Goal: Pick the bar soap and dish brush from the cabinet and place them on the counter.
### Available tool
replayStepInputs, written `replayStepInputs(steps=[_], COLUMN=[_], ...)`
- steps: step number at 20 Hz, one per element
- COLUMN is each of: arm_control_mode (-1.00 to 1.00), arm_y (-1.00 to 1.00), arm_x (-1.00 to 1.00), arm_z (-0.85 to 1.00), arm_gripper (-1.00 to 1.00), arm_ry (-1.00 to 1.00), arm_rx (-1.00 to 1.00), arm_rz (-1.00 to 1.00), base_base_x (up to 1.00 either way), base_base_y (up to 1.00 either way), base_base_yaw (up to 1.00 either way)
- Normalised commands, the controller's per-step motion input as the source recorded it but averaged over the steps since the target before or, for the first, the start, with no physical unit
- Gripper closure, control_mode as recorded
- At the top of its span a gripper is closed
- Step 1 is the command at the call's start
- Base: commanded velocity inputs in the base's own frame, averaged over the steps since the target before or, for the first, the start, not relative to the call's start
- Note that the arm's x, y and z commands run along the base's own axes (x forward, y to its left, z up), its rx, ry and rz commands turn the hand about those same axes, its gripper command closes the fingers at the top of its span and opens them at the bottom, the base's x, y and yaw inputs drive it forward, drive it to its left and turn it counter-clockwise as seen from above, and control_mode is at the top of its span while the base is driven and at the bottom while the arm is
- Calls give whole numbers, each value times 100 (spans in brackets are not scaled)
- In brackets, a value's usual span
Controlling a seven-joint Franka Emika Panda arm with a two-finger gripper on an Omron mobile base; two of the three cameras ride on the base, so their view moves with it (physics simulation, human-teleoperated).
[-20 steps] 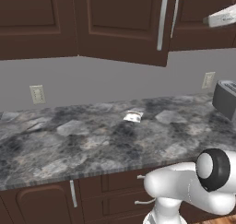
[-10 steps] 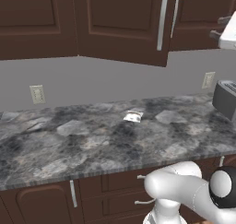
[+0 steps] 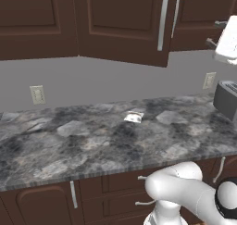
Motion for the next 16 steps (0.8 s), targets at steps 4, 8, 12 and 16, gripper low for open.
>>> replayStepInputs(steps=[4,8,12,16], arm_control_mode=[-100,-100,-100,-100], arm_y=[4,14,17,12], arm_x=[21,23,29,34], arm_z=[-2,0,0,0], arm_gripper=[-100,-100,-100,-100], arm_ry=[-4,-5,-2,0], arm_rx=[1,0,0,0], arm_rz=[7,8,6,1], base_base_x=[0,0,0,0], base_base_y=[0,0,0,0], base_base_yaw=[0,0,0,0])
